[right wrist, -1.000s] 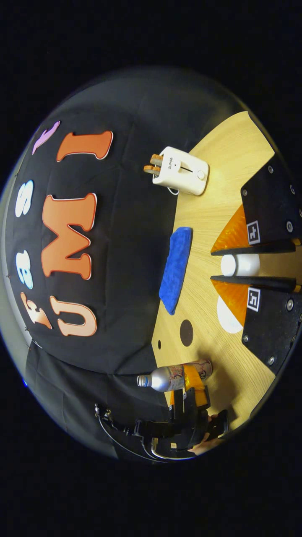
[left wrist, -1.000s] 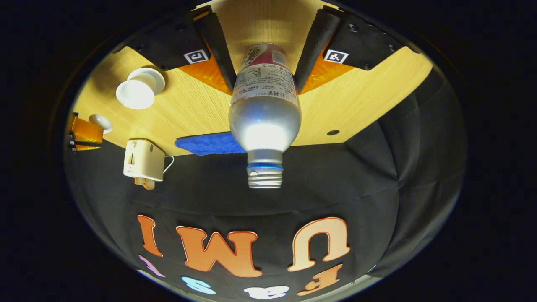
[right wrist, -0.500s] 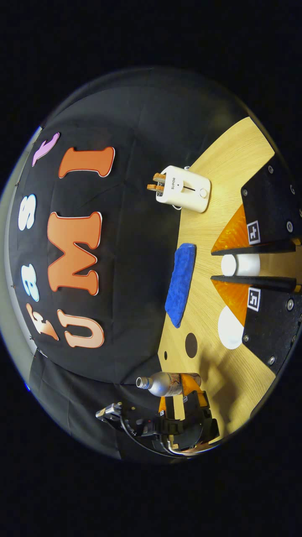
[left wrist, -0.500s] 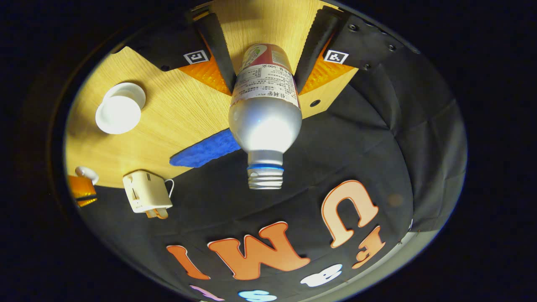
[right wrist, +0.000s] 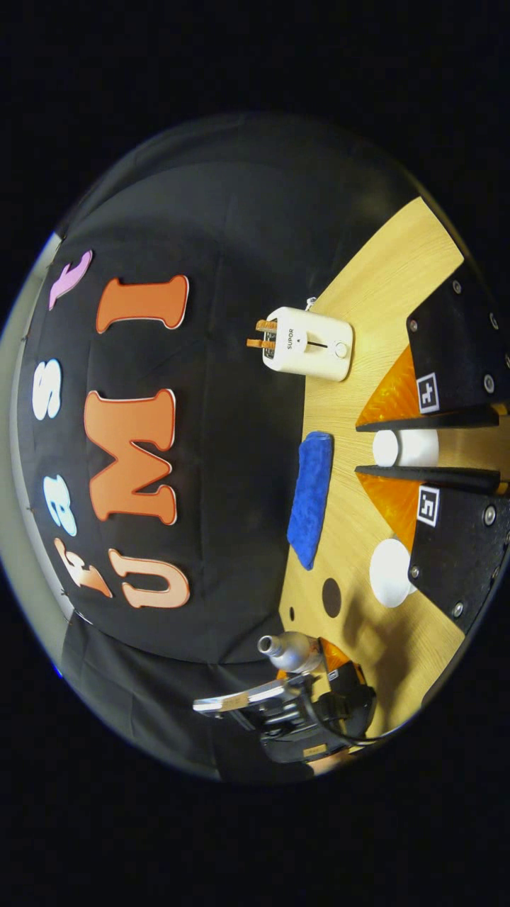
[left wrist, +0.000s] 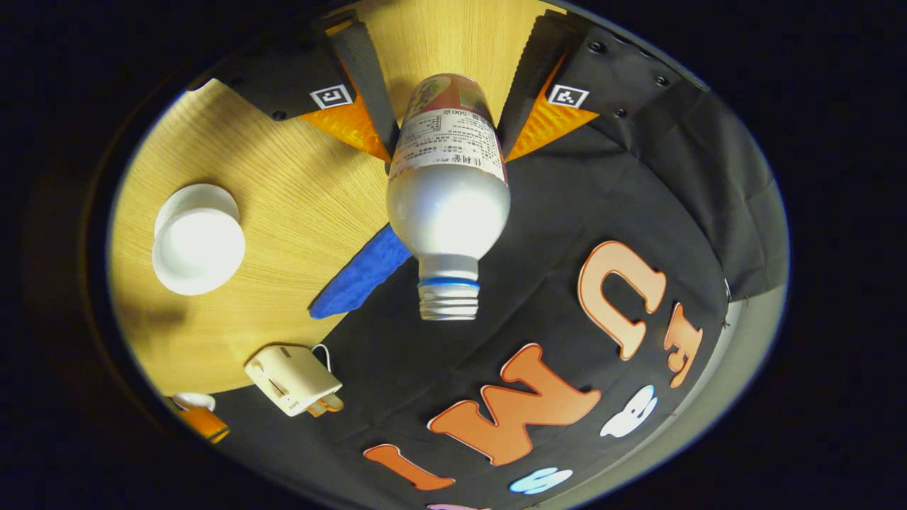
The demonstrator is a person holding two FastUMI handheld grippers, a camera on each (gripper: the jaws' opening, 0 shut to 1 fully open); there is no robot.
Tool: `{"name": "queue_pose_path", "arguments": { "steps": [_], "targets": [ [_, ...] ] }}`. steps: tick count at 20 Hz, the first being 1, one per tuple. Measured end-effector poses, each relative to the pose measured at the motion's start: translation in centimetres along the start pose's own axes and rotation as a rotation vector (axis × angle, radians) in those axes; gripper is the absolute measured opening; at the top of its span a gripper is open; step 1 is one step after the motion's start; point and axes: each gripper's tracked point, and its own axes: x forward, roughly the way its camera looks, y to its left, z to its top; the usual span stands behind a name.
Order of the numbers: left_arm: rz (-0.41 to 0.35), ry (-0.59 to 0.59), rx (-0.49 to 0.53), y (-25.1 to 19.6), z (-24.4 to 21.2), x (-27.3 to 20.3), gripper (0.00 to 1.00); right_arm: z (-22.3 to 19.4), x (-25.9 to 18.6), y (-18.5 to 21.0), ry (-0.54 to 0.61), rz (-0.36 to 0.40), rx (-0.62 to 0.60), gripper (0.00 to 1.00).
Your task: Open the teacup lid with one hand, grasp the water bottle and pour water into the teacup with the other hand; after pouring, place the water bottle on the coaster and then close the teacup lid.
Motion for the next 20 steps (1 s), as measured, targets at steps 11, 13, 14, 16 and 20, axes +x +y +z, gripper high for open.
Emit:
{"name": "queue_pose_path", "arguments": {
  "steps": [11, 13, 14, 16, 20],
  "targets": [
    [0.045, -0.042, 0.31, -1.8, 0.7, -0.8, 0.81, 0.7, -0.9, -1.7, -0.036, -0.033, 0.007, 0.23],
    [0.063, -0.053, 0.36, -1.8, 0.7, -0.8, 0.82, 0.9, -1.0, -1.8, -0.04, -0.038, 0.003, 0.23],
    [0.069, -0.058, 0.385, -1.9, 0.7, -0.8, 0.87, 0.8, -1.2, -2.0, -0.042, -0.042, 0.002, 0.23],
    [0.086, -0.067, 0.433, -2.0, 1.0, -0.9, 0.84, 0.9, -1.4, -2.0, -0.047, -0.043, 0.003, 0.23],
    [0.101, -0.062, 0.507, -2.0, 0.9, -0.9, 0.84, 1.1, -1.7, -2.2, -0.055, -0.045, 0.009, 0.23]
  ]
}}
